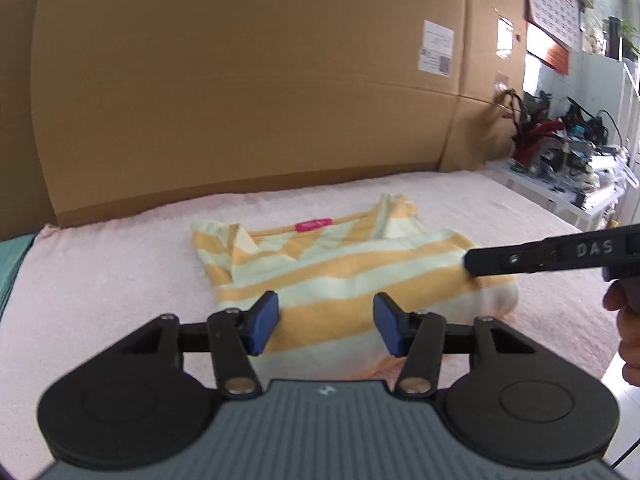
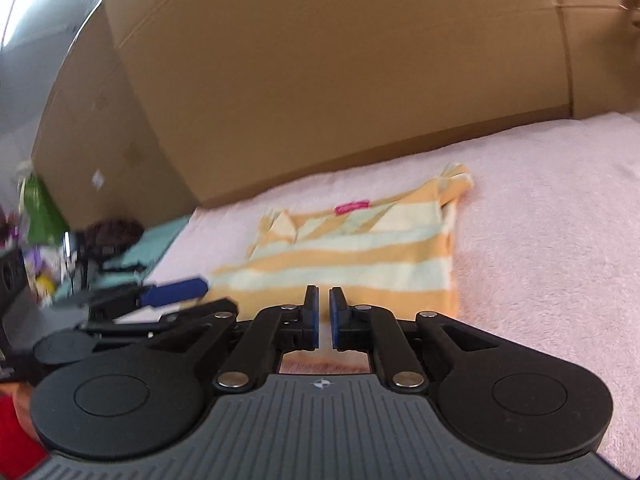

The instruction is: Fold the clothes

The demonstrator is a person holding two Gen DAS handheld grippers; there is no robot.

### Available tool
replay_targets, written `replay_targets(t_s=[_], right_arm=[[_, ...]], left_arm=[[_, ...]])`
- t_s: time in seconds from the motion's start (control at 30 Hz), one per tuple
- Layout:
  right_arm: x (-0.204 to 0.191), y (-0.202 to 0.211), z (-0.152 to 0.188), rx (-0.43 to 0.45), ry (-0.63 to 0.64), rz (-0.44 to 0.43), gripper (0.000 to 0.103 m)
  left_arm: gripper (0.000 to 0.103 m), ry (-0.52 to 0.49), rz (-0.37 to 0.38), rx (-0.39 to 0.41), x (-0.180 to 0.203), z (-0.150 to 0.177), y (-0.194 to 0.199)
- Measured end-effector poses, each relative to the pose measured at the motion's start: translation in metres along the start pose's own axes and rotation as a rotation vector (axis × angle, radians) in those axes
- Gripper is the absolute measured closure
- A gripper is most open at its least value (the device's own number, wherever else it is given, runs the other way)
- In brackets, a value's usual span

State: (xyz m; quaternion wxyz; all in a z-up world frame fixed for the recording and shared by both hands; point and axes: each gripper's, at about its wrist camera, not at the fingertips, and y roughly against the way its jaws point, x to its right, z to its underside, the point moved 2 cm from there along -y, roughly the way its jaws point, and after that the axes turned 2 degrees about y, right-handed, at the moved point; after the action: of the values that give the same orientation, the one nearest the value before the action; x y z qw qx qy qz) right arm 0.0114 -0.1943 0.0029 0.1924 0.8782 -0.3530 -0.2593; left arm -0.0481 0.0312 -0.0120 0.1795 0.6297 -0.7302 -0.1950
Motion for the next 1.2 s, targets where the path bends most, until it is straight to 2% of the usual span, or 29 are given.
replay_targets(t_s=[0.07,0.1,0.23,0.33,0.4,0.5,0.53,0.57,0.6,0.63,0.7,0.73,0.8,0.93,1.03,1.1,1.2], right_arm=[[-0.012,-0.021,0.001,-0.107,0.085,0.048,0.098],[-0.011,-0.03,0.002,-0.14,0.094,0.041,0.103],[0.0,-0.044,-0.005,-0.226,0.069,0.002,0.103],[0.002,-0.043,-0.005,-0.261,0.071,-0.013,0.103],[-0.001,-0.038,-0.007,-0.287,0.081,0.004,0.103],[-0.003,-0.033,-0.014,-0.286,0.035,0.04,0.103],[-0.006,-0.031,-0.017,-0.276,0.025,0.056,0.101],[-0.013,-0.031,-0.016,-0.264,0.041,0.071,0.088],[-0.021,-0.031,-0.016,-0.252,0.057,0.086,0.068],[-0.027,-0.031,-0.016,-0.239,0.065,0.107,0.074],[-0.029,-0.037,-0.012,-0.214,0.018,0.188,0.08],[-0.029,-0.04,-0.01,-0.207,0.018,0.188,0.081],[-0.031,-0.041,-0.008,-0.198,0.058,0.18,0.081],[-0.021,-0.035,-0.007,-0.178,0.037,0.13,0.081],[-0.001,-0.024,-0.006,-0.178,-0.029,0.084,0.089],[0.01,-0.014,-0.004,-0.171,-0.053,0.084,0.101],[0.021,-0.012,0.007,-0.153,-0.077,0.082,0.103]], left_arm=[[0.046,-0.004,-0.047,-0.065,0.005,0.001,-0.013],[0.046,0.014,-0.052,-0.087,0.004,0.003,-0.019],[0.044,0.019,-0.052,-0.097,-0.001,0.008,-0.021],[0.037,0.054,-0.038,-0.117,-0.014,0.011,-0.019],[0.037,0.077,-0.025,-0.132,-0.018,0.009,-0.013],[0.04,0.019,-0.085,-0.113,-0.007,0.002,0.001],[0.041,0.013,-0.095,-0.098,-0.004,0.0,0.005],[0.04,0.031,-0.079,-0.091,-0.002,-0.003,0.005],[0.032,0.053,-0.059,-0.087,0.0,-0.005,0.004],[0.038,0.075,-0.039,-0.083,0.001,-0.007,0.003],[0.038,0.084,-0.134,-0.115,0.001,-0.006,-0.014],[0.038,0.1,-0.148,-0.127,-0.002,-0.003,-0.02],[0.034,0.13,-0.143,-0.14,-0.008,0.003,-0.025],[0.012,0.129,-0.18,-0.144,-0.012,0.01,-0.027],[0.01,0.184,-0.147,-0.156,-0.024,0.016,-0.028],[0.01,0.198,-0.132,-0.16,-0.028,0.016,-0.03],[0.007,0.173,-0.164,-0.156,-0.02,0.017,-0.034]])
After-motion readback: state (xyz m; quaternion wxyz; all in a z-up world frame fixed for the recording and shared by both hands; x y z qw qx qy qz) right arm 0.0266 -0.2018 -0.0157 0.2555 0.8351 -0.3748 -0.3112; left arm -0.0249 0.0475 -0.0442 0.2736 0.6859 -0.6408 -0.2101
